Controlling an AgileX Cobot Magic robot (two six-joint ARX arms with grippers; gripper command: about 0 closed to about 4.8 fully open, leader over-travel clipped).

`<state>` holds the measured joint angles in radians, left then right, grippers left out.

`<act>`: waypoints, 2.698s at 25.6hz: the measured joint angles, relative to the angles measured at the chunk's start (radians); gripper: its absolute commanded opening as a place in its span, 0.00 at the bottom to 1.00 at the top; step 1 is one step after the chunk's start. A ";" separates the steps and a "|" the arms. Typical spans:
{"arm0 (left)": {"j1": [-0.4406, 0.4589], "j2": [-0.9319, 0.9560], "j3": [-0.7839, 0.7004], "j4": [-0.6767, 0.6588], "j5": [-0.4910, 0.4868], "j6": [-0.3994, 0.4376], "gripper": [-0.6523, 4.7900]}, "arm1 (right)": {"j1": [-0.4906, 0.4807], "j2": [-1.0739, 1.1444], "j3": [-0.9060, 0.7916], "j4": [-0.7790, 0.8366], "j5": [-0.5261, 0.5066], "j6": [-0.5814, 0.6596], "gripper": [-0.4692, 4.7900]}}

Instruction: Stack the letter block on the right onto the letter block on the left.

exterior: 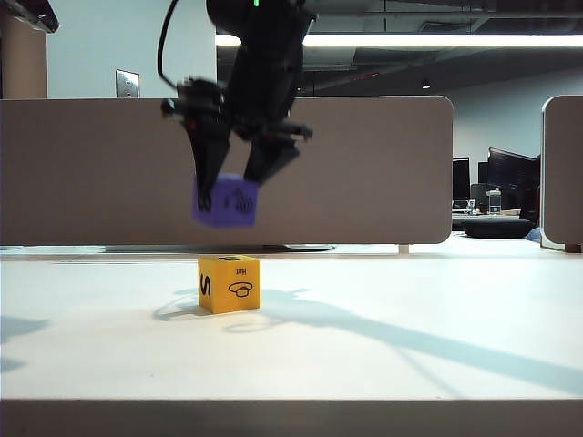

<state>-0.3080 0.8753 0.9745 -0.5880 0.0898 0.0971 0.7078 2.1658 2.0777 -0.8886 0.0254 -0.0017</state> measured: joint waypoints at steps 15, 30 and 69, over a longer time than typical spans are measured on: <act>0.000 0.000 0.000 0.000 0.000 0.000 0.11 | 0.002 0.011 0.018 -0.060 0.000 0.036 0.59; 0.000 0.000 0.000 -0.008 0.000 0.000 0.11 | 0.011 0.073 0.018 -0.098 -0.003 0.047 0.82; 0.000 -0.343 0.000 -0.156 0.002 -0.001 0.11 | 0.059 -0.622 -0.023 -0.323 0.219 0.027 0.08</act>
<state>-0.3080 0.5320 0.9745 -0.7444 0.0921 0.0963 0.7666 1.5440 2.0544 -1.2114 0.2443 0.0254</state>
